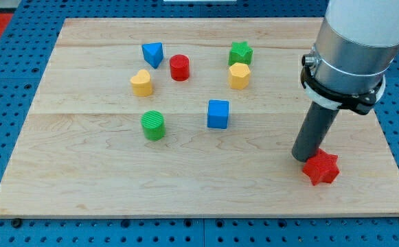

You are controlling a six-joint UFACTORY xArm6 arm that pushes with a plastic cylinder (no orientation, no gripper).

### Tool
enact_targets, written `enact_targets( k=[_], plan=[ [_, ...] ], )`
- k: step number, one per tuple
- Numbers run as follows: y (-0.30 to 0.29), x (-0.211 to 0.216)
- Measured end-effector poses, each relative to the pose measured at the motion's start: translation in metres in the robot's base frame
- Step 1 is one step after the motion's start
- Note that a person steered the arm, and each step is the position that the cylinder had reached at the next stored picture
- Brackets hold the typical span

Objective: Slide the green circle to the red star

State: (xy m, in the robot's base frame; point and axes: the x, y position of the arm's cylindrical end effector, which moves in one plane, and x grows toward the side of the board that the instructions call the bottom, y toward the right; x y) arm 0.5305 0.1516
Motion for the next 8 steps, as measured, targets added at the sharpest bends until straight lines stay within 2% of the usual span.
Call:
enact_targets(
  k=[1,2,3,4,5,6,7,8],
  plan=[
    [-0.044,0.012],
    [-0.127,0.032],
    [-0.220,0.024],
    [-0.297,-0.020],
    [-0.304,-0.078],
    [-0.250,-0.076],
    [-0.232,-0.040],
    [-0.182,-0.006]
  ],
)
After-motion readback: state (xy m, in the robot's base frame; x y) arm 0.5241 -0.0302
